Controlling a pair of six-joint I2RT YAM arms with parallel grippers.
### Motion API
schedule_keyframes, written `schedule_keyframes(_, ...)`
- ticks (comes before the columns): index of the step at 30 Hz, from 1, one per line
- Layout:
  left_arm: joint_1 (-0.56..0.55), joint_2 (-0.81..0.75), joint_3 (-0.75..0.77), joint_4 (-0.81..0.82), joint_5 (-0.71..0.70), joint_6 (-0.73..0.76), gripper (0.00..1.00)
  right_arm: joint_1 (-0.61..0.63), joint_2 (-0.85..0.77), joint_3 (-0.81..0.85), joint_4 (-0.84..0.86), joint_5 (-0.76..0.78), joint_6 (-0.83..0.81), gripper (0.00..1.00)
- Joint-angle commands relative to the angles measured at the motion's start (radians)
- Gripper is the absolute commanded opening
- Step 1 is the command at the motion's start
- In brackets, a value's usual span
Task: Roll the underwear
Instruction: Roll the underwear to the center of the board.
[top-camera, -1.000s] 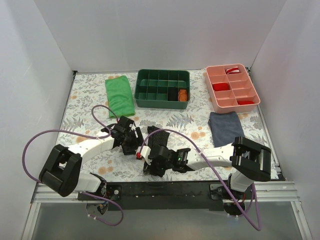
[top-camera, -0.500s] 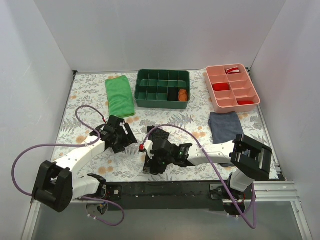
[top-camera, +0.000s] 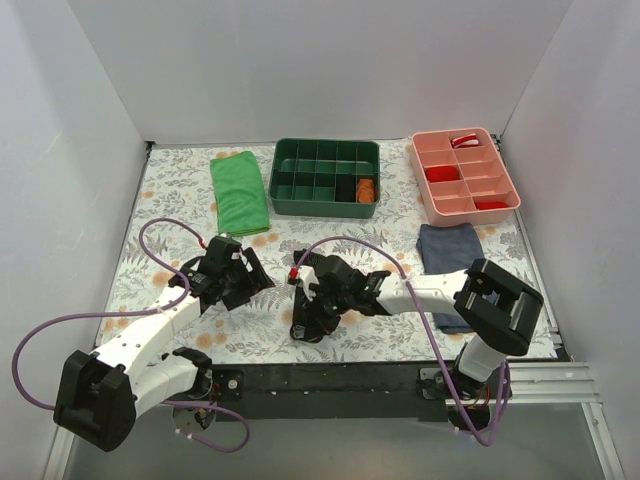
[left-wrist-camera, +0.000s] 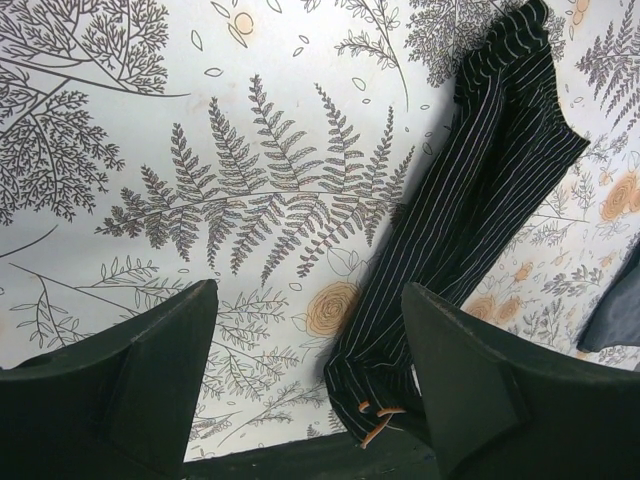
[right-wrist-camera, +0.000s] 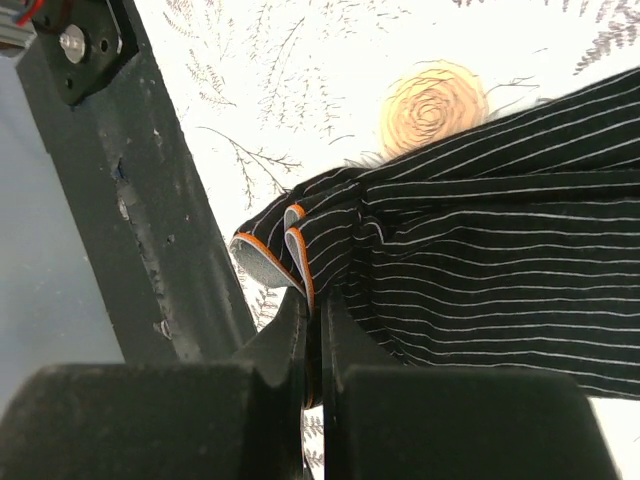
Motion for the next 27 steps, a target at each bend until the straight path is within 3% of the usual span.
schedule_keyframes(1,0.004,-0.018,-0.004,-0.005,0.008,0.004,0.74,-0.047,0.036,0.032,-0.005,-0.093,0.008,0.01)
schedule_keyframes(19,0.004,-0.068,-0.027,0.079,0.125,0.054,0.73,-0.178,0.160,0.139,-0.028,-0.437,0.099,0.01)
schedule_keyframes(27,0.001,-0.104,-0.055,0.105,0.207,0.065,0.72,-0.210,0.205,0.207,-0.100,-0.472,0.122,0.01)
